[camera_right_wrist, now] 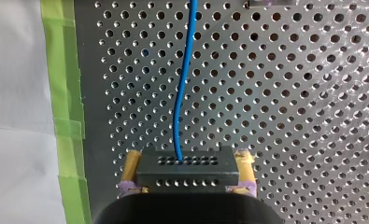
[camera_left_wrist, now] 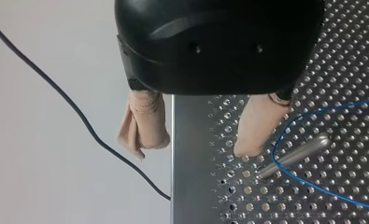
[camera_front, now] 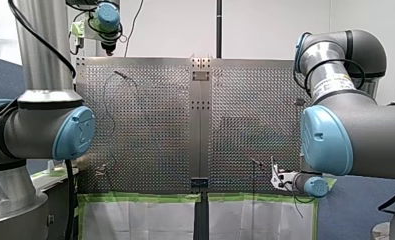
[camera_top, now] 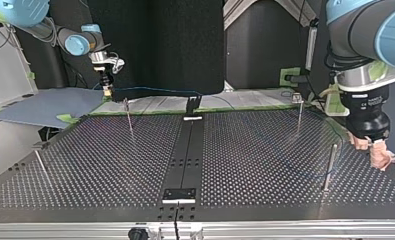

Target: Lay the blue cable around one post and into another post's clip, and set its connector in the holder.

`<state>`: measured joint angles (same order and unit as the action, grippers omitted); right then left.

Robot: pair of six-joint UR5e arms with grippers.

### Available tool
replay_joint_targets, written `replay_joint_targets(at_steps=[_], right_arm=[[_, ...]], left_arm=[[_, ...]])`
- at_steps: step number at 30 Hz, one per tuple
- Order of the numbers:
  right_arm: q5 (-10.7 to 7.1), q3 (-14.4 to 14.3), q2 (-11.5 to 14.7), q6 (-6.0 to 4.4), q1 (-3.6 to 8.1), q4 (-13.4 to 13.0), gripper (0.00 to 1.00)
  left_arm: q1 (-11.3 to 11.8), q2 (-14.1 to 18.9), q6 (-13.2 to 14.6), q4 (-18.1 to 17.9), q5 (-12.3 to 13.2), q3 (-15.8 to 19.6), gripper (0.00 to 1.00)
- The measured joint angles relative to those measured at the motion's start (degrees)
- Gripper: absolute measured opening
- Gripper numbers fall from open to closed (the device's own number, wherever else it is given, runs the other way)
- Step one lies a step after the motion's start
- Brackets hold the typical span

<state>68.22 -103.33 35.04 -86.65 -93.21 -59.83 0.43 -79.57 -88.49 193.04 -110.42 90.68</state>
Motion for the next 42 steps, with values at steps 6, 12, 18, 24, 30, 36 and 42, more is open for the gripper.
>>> replay_joint_targets(at_steps=[6, 12, 18, 24, 30, 36, 42], right_arm=[[0.01, 0.0, 0.0, 0.00, 0.00, 0.0, 0.00], [0.00, 0.0, 0.0, 0.03, 0.00, 0.0, 0.00], [0.00, 0.0, 0.0, 0.06, 0.01, 0.0, 0.00], [0.02, 0.0, 0.0, 0.06, 0.01, 0.0, 0.00], [0.04, 0.0, 0.0, 0.06, 0.01, 0.0, 0.00], [0.03, 0.0, 0.0, 0.03, 0.01, -0.1, 0.00], [0.00, 0.0, 0.0, -0.02, 0.00, -0.1, 0.00]], left_arm=[[-0.2, 0.0, 2.8, 0.0, -0.3, 0.0, 1.00], [-0.3, 0.0, 5.7, 0.1, -0.3, 0.0, 1.00], [-0.4, 0.0, 8.9, 0.1, -0.4, 0.0, 1.00], [-0.5, 0.0, 12.1, 0.1, -0.4, 0.0, 1.00], [-0.7, 0.0, 12.9, 0.2, -0.4, 0.0, 1.00], [-0.8, 0.0, 12.8, 0.2, -0.7, 0.0, 1.00], [-0.9, 0.0, 12.7, 0.2, -1.3, 0.0, 1.00]])
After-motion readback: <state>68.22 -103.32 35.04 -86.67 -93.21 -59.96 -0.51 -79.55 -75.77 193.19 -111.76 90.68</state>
